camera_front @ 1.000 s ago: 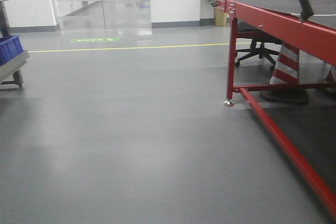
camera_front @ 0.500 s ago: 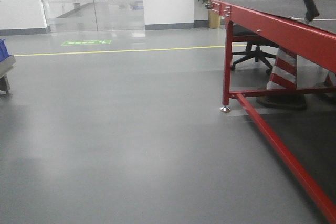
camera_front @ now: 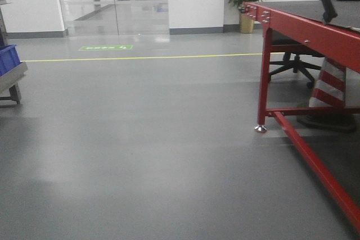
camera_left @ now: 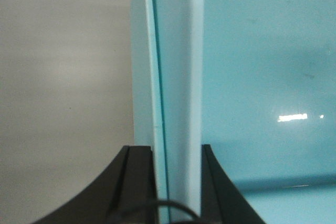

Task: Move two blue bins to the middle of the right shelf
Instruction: 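Hold the teal bin with both grippers while driving across the floor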

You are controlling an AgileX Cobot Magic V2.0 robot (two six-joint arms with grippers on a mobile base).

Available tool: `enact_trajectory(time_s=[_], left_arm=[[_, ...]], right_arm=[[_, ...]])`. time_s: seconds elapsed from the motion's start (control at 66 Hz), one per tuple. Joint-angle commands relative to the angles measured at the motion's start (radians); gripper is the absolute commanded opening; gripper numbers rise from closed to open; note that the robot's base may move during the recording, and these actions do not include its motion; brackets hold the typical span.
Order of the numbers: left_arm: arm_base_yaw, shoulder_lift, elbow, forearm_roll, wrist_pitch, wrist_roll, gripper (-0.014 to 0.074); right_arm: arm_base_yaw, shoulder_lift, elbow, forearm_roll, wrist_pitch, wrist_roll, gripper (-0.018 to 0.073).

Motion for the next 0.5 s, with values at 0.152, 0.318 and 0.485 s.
enact_trajectory(time_s=[0.152, 0.318, 0.485], left_arm=[[-0.010, -0.016, -0.022, -0.096, -0.108, -0.005, -0.0111], [-0.010, -0.016, -0.022, -0.096, -0.108, -0.005, -0.0111], [-0.010, -0.016, -0.022, -0.096, -0.108, -0.005, -0.0111]], right_arm=[[0.007, -0.013, -0.002, 0.007, -0.087, -0.017, -0.0153], [0.007, -0.013, -0.002, 0.007, -0.087, -0.017, -0.0153], [0.007, -0.013, -0.002, 0.007, -0.087, -0.017, -0.0153]])
